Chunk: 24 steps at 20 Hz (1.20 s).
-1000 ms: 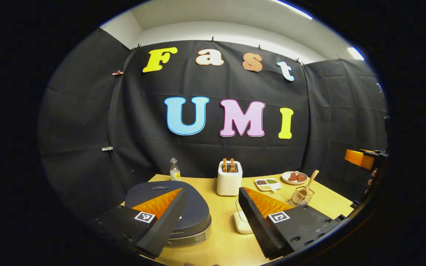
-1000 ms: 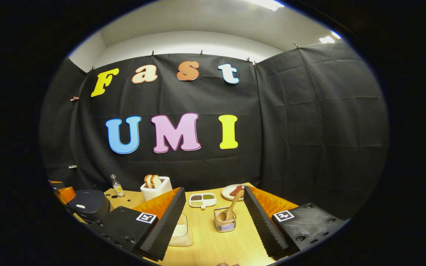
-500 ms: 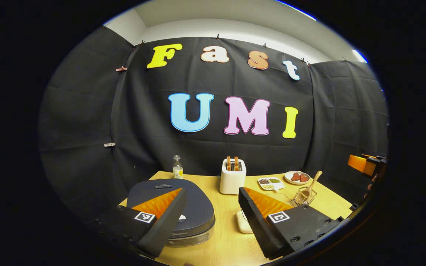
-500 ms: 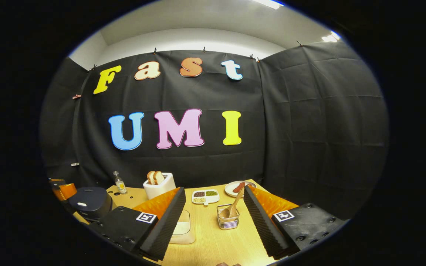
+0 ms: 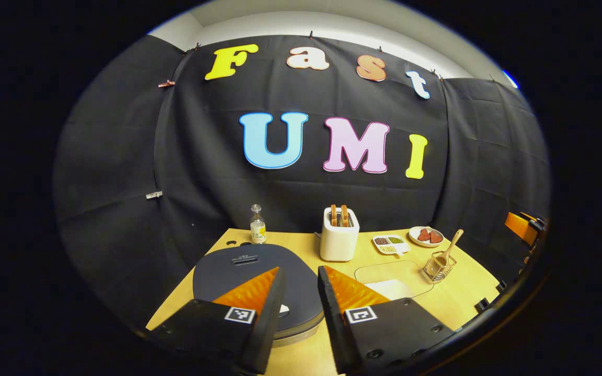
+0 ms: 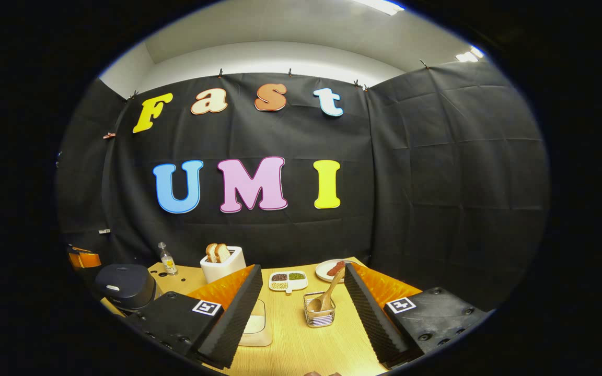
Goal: Close the left gripper, press the button to open the rice cooker; take a wooden spoon from the chopstick holder with the right hand, scoop a spoonful of rice and pour it into the rice cooker, then put the wooden spoon back into the chopstick holder.
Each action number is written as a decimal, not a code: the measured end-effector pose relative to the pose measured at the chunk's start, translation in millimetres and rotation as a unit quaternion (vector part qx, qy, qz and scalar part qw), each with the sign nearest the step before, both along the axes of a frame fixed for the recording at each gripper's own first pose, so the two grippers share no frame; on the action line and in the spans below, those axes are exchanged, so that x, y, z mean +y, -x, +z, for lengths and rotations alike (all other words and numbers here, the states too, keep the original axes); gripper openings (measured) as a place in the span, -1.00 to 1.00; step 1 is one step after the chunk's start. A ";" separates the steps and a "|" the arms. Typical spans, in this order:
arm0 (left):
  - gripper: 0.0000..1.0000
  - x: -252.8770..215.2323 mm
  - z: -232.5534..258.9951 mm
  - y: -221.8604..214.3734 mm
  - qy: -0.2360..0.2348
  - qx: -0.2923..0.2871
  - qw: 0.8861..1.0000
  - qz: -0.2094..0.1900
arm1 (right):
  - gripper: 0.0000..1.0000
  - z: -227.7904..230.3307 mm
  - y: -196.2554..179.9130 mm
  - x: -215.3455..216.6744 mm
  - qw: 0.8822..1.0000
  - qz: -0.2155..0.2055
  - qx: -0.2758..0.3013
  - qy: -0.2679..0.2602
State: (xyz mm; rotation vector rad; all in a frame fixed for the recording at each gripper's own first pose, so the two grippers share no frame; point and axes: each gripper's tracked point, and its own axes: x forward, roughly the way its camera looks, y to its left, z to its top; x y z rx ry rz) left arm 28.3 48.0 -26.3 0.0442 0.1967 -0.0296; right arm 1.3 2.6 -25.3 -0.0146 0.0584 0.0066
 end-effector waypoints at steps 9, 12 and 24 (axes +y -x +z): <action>-0.86 29.2 -38.2 -13.0 0.050 0.062 0.996 0.036 | 0.97 -12.8 8.0 -1.3 0.999 -0.002 0.035 0.013; -0.87 31.1 -52.6 -15.2 0.071 0.081 0.993 0.042 | 0.96 -15.0 6.2 -2.0 0.999 -0.002 0.045 0.020; -0.85 31.9 -91.7 -18.5 0.098 0.117 0.986 0.061 | 0.97 -34.9 -12.1 8.4 0.996 0.009 0.081 0.019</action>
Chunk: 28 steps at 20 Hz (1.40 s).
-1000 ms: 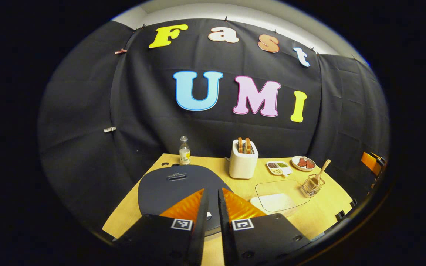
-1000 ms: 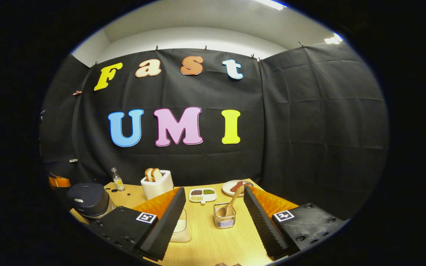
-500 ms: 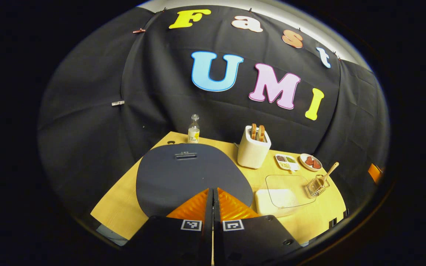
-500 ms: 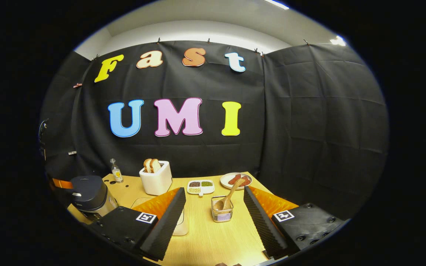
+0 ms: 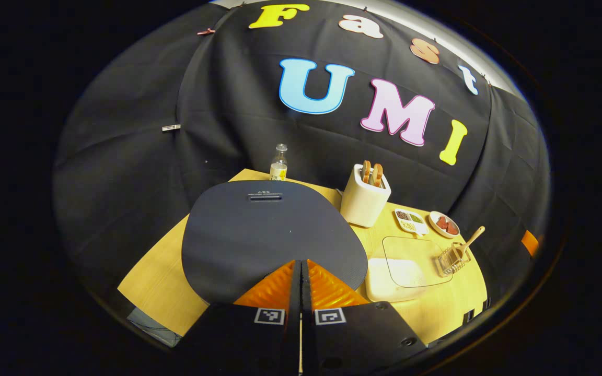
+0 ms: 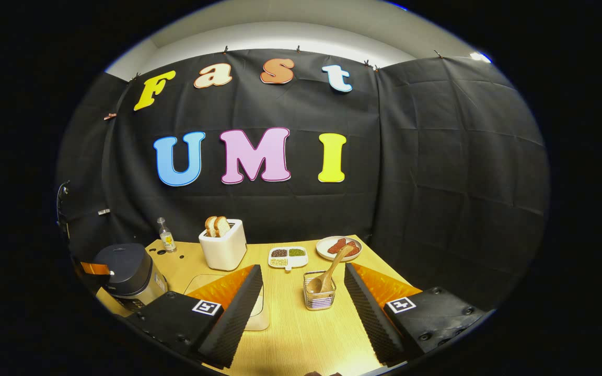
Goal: Close the left gripper, press the button to open the rice cooker; take a wooden spoon from the chopstick holder with the right hand, scoop a spoonful of rice and pour it into the rice cooker, then put the wooden spoon back into the chopstick holder.
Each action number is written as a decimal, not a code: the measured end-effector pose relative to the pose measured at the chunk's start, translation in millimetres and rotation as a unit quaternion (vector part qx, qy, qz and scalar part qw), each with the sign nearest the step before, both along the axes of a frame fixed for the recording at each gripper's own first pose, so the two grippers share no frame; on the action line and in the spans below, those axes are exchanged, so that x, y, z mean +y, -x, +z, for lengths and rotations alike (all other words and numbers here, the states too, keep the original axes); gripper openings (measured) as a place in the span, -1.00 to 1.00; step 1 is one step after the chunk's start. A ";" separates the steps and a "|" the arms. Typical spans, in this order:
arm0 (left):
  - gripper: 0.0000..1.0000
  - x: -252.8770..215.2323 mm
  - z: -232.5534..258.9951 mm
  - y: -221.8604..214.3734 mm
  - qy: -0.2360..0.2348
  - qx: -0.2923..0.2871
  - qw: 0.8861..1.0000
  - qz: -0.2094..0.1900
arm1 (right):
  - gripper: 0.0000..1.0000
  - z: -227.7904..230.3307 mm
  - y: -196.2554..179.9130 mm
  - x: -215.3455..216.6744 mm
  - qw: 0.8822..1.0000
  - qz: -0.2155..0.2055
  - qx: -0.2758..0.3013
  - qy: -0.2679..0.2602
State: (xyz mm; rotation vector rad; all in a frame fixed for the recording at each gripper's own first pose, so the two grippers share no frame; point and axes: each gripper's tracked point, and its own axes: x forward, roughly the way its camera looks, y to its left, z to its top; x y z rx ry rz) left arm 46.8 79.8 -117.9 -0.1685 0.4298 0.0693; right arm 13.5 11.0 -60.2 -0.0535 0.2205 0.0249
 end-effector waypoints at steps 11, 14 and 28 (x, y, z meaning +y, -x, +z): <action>-0.86 2.7 44.6 0.3 -0.024 -0.033 0.998 0.054 | 0.97 -13.6 -48.3 -6.6 0.999 0.022 0.022 -0.015; -0.83 5.8 112.9 0.5 -0.074 -0.122 0.984 0.110 | 0.97 -14.6 -70.6 -15.9 0.999 0.022 0.021 -0.021; 0.45 -76.6 137.3 18.8 -0.104 -0.140 0.980 0.092 | 0.97 -82.7 -172.9 -87.0 0.989 -0.043 0.100 -0.099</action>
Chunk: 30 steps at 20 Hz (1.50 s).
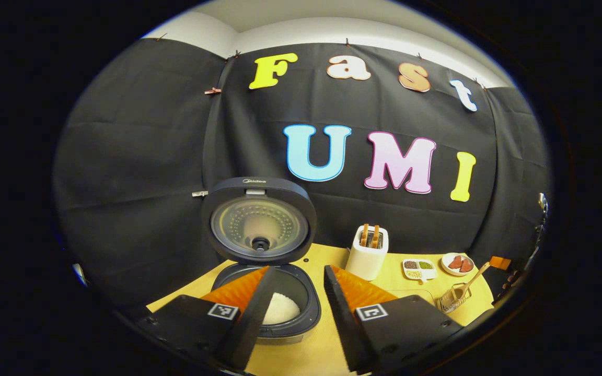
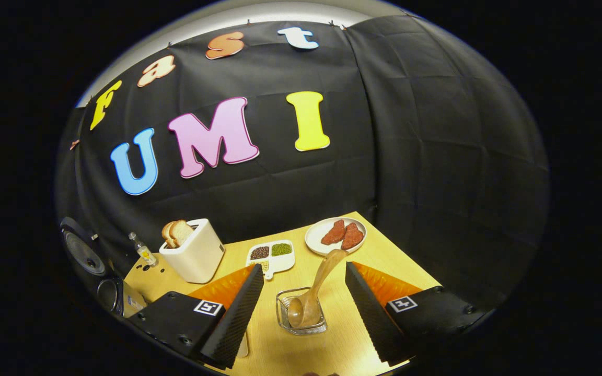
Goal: Close the left gripper, press the button to open the rice cooker; take a wooden spoon from the chopstick holder with the right hand, scoop a spoonful of rice and pour it into the rice cooker, then put the wooden spoon back into the chopstick holder.
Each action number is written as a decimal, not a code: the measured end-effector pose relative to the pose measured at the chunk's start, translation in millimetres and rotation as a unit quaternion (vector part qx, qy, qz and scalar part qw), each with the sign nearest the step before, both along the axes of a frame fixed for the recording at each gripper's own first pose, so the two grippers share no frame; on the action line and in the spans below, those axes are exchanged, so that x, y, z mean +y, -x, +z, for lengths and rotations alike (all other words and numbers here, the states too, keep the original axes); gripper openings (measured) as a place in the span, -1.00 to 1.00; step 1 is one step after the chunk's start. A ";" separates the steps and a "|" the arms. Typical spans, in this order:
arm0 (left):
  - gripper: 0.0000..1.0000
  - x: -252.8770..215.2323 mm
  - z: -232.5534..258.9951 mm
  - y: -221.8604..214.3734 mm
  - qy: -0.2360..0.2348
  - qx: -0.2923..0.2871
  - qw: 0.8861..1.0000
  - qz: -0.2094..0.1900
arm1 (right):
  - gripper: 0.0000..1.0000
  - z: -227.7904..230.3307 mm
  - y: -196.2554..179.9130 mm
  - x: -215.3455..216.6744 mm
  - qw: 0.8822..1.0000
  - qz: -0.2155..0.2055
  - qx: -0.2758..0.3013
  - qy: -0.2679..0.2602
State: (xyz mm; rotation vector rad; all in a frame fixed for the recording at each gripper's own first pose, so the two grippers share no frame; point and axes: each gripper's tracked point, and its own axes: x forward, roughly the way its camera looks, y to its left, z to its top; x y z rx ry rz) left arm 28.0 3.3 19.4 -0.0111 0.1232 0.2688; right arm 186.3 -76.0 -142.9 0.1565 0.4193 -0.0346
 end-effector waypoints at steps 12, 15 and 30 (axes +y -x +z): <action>0.94 -85.0 -43.9 0.3 -0.036 0.084 0.996 -0.019 | 0.97 -102.7 -67.2 -13.3 0.988 -0.030 0.114 -0.105; 0.95 -96.8 -60.5 4.6 -0.036 0.105 0.994 -0.017 | 0.78 -114.2 -76.5 -14.0 0.984 -0.034 0.124 -0.123; 0.95 -94.3 -74.6 18.5 0.012 0.096 0.995 -0.008 | -0.61 -52.9 -72.3 7.7 0.990 0.004 0.084 -0.117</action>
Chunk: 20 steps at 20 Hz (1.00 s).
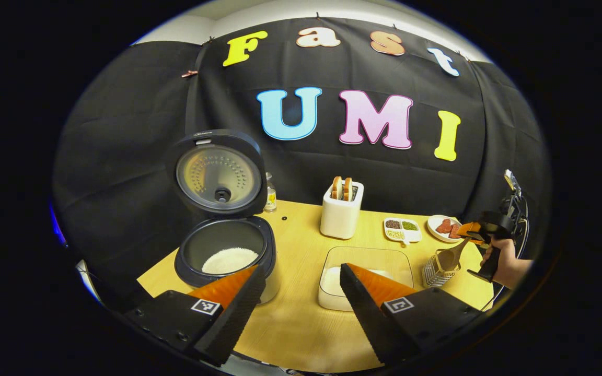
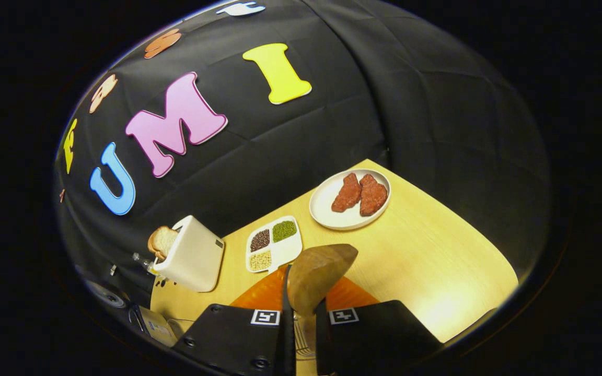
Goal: Close the left gripper, press the button to open the rice cooker; take a wooden spoon from the chopstick holder with the right hand, scoop a spoonful of rice and pour it into the rice cooker, then put the wooden spoon back into the chopstick holder.
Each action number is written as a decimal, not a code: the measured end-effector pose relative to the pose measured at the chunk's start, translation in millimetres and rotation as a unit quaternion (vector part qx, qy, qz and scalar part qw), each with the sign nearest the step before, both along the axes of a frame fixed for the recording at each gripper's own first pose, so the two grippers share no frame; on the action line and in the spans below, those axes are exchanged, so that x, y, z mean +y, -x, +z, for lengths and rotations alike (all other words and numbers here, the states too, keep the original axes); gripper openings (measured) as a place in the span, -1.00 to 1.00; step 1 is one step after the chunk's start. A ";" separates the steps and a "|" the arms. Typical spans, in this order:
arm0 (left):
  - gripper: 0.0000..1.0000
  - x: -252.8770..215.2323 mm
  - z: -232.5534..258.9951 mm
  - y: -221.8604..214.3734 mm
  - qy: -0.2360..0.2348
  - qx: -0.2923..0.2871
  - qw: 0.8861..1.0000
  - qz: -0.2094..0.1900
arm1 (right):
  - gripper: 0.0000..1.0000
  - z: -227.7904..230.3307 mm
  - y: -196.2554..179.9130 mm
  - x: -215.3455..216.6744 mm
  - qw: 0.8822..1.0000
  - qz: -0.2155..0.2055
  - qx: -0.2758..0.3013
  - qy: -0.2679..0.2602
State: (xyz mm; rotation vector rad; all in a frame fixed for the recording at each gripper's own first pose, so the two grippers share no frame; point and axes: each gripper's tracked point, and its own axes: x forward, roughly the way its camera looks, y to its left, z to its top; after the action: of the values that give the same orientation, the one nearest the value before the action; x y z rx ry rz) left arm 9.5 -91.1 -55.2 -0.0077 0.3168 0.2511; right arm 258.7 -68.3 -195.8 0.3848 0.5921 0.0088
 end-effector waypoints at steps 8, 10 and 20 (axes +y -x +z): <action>0.95 52.0 -9.8 20.1 0.033 -0.021 0.999 -0.006 | -0.63 76.6 37.3 55.2 0.997 0.053 -0.054 0.016; 0.93 64.2 -14.7 23.7 0.049 -0.024 0.999 -0.004 | -0.62 89.3 47.0 79.6 0.995 0.074 -0.066 0.017; 0.91 104.9 -38.0 28.2 0.061 -0.010 0.998 -0.018 | -0.62 64.3 82.4 196.7 0.985 0.162 -0.051 0.011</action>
State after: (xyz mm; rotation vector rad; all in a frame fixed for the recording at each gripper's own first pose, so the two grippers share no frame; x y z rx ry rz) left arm -18.7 13.9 -93.2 -0.1250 0.3127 0.1948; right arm 176.3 128.3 -131.5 0.2614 0.5477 0.3320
